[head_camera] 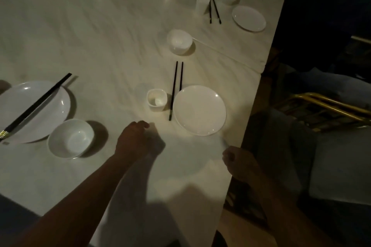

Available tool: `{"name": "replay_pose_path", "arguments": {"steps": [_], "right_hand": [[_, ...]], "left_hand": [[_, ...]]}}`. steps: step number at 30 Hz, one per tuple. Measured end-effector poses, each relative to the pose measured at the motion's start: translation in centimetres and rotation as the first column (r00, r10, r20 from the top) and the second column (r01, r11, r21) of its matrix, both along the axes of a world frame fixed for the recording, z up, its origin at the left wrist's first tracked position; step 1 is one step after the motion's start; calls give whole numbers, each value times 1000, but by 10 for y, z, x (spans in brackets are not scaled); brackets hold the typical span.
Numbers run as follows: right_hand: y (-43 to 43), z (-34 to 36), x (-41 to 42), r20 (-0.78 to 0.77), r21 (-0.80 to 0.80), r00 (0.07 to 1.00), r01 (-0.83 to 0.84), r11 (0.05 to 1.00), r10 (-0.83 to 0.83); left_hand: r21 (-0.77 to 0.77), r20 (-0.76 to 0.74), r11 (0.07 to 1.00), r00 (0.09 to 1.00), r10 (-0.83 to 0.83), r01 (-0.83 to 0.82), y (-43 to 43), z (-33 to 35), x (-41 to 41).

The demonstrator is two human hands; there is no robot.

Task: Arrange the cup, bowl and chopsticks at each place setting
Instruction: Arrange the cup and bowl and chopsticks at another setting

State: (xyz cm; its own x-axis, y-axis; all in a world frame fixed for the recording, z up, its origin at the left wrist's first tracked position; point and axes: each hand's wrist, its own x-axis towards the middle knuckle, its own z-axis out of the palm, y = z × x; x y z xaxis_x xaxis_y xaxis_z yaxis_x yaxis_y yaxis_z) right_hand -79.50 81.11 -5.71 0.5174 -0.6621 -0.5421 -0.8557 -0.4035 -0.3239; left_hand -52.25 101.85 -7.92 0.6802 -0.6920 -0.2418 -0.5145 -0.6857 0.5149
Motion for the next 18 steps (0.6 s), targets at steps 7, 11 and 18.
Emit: {"name": "replay_pose_path", "arguments": {"steps": [7,11,18], "right_hand": [[-45,-2,3,87,26,995,-51,998,49],[-76,1,13,100,23,975,-200,980,196],[-119,24,33,153,-44,966,-203,978,207]], "left_hand": [[76,-102,981,978,183,-176,-13,11,-27],[47,-101,938,932,348,-345,-15,28,-60],[-1,-80,882,879,470,-471,-9,50,-113]]}}
